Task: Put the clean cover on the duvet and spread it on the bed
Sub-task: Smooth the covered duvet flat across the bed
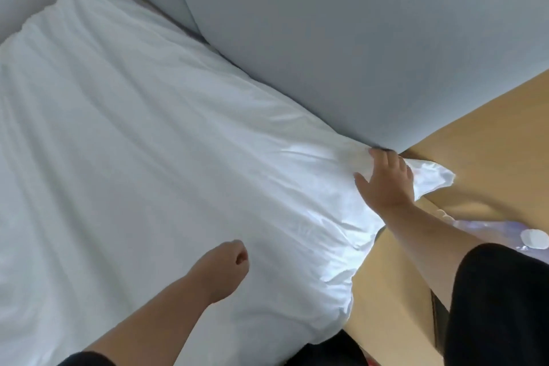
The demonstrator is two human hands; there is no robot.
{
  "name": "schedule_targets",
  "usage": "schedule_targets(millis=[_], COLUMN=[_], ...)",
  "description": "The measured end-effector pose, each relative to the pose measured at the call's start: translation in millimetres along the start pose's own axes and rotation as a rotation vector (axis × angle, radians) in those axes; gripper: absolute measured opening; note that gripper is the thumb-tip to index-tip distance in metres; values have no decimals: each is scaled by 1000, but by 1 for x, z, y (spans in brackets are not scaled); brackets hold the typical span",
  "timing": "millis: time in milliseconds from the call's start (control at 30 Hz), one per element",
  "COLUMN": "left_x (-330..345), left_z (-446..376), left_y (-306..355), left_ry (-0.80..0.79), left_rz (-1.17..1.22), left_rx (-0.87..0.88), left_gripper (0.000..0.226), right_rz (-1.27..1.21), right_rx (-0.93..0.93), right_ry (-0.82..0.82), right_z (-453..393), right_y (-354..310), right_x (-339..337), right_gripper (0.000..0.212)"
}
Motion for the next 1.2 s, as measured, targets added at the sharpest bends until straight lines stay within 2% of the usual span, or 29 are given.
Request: schedule_targets(millis=[67,133,233,300,367,433,533,600,633,667,733,767,833,933,1000,1067,1100,1200], left_x=[-29,-61,-97,-113,-125,-132,-143,-153,-159,-166,-179,-186,-206,-223,-210,-180,-162,-120], left_z=[-30,-65,-113,-141,-165,-182,-195,-198,-199,-198,-193,-190,-187,-182,-187,-202,-209,-222], left_y=[17,40,84,112,137,154,172,185,190,196,209,213,221,223,212,201,198,176], left_ry=[81,190,300,333,360,352,279,207,168,149,147,181,365,690,779,722,645,430], left_rz=[-82,-158,-259,-346,-446,-558,-745,-847,-920,-999,-1076,-1057,-906,-543,-252,-15,1,-149], left_rx=[76,138,220,281,319,312,262,234,206,179,118,90,108,208,205,219,262,412], left_gripper=[6,21,37,44,53,65,96,109,106,92,46,29,20,24,29,26,27,67], right_rz=[-10,-86,-98,-16,77,90,11,-25,-42,-56,-81,-82,-71,-85,-87,-16,34,18], right_rx=[44,156,168,113,53,-9,-43,-74,-90,-102,-99,-80,-26,59,107,200,274,475], right_ry=[-149,-295,-393,-478,-492,-469,-424,-309,-257,-232,-238,-234,-179,-85,-64,-122,-179,-262], right_z=[2,5,-11,-22,-30,-33,-25,-15,-10,-6,-2,-2,-8,-15,-20,-31,-36,-49], right_y=[16,35,48,45,43,40,44,46,45,42,37,37,41,50,60,78,87,103], right_x=[28,58,81,94,101,94,58,23,8,-4,-18,-24,-35,-35,-11,20,35,72], right_gripper=[84,101,107,96,65,44,36,31,27,24,22,21,17,18,12,8,12,29])
Point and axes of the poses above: each hand's wrist, its own z-axis away from the middle knuckle, its own x-axis out of the palm, y = z × x, the point moved 6 cm from there along -z, towards the middle knuckle, and after that the axes turned 1 degree about -x, right-handed, at the moved point
